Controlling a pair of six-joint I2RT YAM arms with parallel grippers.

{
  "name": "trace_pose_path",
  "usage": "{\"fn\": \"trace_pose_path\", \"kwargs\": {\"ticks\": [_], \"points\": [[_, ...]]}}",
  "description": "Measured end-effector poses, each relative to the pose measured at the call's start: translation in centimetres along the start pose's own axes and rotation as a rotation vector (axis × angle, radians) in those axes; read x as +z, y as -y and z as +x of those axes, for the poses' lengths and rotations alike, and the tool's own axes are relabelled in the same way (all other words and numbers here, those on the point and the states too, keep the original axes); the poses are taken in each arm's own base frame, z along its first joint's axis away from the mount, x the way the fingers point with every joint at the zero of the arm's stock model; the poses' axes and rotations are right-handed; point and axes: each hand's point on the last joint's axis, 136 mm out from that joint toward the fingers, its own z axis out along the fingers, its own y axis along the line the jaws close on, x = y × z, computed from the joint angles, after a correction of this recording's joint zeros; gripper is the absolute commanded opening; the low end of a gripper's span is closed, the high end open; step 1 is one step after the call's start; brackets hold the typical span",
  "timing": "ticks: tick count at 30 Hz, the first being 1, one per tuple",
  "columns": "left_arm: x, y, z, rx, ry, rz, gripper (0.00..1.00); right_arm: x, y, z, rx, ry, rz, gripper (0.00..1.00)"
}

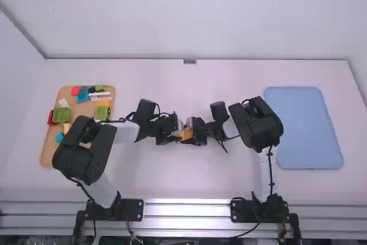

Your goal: Assemble lego blocks to make yellow taxi

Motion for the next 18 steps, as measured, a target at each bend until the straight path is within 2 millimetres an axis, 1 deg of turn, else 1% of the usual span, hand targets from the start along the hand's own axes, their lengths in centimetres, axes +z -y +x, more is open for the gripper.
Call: {"fn": "trace_pose_path", "kwargs": {"ticks": [4,6,7,8,10,11,14,18], "points": [[-0.5,-0.2,-0.5,0.011,-0.001,-0.016,0.5,0.0,0.0,0.0,-0.002,0.0,-0.001,0.54],[-1.2,-0.4,-1.4,0.028,0.01,-0.032,0.5,0.0,0.0,0.0,-0.003,0.0,-0.001,0.54],[-1.7,-0.5,-2.0,0.041,0.02,-0.044,0.49,0.0,0.0,0.0,-0.003,0.0,0.0,0.54],[-2.1,-0.7,-2.6,0.054,0.029,-0.057,0.38,0.0,0.0,0.0,-0.003,0.0,-0.001,0.54],[-2.7,-0.9,-3.4,0.073,0.042,-0.073,0.04,0.0,0.0,0.0,-0.003,0.0,0.0,0.54],[-2.9,-0.9,-3.6,0.075,0.045,-0.076,0.02,0.0,0.0,0.0,-0.003,0.0,0.0,0.54],[-2.9,-0.6,-3.5,0.069,0.043,-0.062,0.02,0.0,0.0,0.0,-0.003,0.0,-0.001,0.55],[-2.2,-0.3,-2.7,0.049,0.034,-0.041,0.02,0.0,0.0,0.0,-0.002,0.0,-0.001,0.54]]}}
